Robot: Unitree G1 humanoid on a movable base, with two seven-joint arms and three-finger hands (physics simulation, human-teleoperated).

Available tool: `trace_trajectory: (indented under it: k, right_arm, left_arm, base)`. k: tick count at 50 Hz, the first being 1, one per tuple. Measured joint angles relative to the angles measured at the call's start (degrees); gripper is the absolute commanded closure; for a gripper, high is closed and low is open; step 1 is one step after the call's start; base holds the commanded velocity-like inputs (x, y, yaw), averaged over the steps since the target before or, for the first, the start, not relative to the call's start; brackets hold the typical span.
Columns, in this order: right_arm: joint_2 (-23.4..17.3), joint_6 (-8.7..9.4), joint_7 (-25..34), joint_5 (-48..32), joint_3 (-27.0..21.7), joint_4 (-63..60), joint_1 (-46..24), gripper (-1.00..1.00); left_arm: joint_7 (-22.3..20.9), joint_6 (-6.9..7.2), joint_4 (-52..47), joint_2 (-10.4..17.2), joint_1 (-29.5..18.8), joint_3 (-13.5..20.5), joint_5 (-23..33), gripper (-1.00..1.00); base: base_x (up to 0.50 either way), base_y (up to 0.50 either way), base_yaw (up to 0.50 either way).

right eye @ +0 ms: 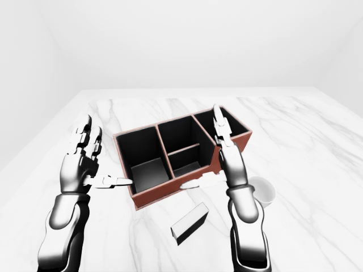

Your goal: Pick up the book and place it in the front compartment of the caddy.

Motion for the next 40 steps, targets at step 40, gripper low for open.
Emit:
trace_trajectory:
  k: [40]
  right_arm:
    - [-0.52,0.0,12.67,-12.95,1.15,-10.44,2.62,-1.0]
  left_arm:
    - [0.0,0.0,1.02,0.04,-0.05,0.03,0.11,-1.0]
  base:
    - [0.0,0.0,0.0]
